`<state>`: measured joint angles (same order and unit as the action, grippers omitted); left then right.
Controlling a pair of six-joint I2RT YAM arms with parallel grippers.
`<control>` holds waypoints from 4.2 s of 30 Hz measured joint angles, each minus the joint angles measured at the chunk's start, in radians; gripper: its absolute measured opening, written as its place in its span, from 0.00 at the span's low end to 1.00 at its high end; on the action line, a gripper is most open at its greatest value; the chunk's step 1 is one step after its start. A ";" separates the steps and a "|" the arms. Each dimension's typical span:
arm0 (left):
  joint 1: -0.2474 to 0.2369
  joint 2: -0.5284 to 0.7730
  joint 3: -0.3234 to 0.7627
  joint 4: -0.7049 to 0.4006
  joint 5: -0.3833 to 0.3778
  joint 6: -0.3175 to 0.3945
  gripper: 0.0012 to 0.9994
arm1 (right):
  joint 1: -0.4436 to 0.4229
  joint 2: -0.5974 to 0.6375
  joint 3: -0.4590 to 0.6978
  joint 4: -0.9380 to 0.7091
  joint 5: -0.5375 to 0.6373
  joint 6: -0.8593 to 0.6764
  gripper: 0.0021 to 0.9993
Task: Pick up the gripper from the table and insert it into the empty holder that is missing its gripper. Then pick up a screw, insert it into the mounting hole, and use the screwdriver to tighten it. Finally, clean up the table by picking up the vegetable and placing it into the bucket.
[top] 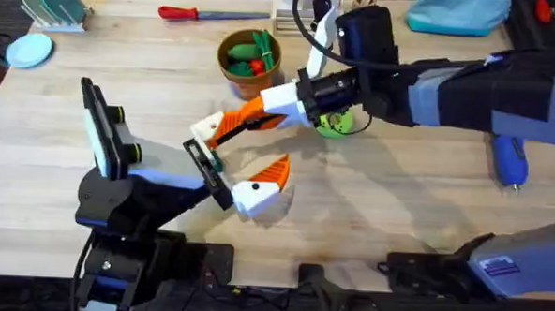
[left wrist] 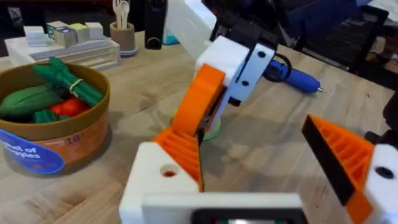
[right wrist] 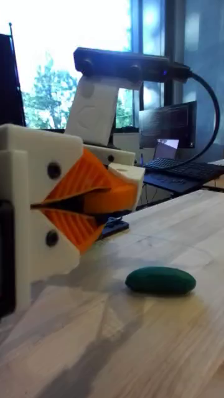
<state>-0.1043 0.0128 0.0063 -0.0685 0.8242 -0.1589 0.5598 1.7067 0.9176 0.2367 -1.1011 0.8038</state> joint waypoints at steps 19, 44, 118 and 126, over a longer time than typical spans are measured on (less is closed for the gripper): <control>0.009 0.000 0.000 0.001 -0.047 -0.014 0.99 | 0.047 0.000 0.000 0.063 0.104 0.072 0.01; 0.000 0.000 0.000 0.001 -0.008 -0.006 0.99 | 0.048 0.000 0.000 0.076 0.098 0.086 0.57; 0.000 0.000 0.000 0.001 -0.005 -0.006 0.99 | 0.084 -0.150 0.000 -0.678 1.258 -0.880 0.28; 0.000 0.000 0.000 0.001 -0.005 -0.006 0.99 | 0.084 -0.149 0.000 -0.677 1.259 -0.879 0.25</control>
<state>-0.1043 0.0128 0.0063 -0.0677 0.8192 -0.1650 0.6434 1.5574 0.9173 -0.4404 0.1581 -0.0757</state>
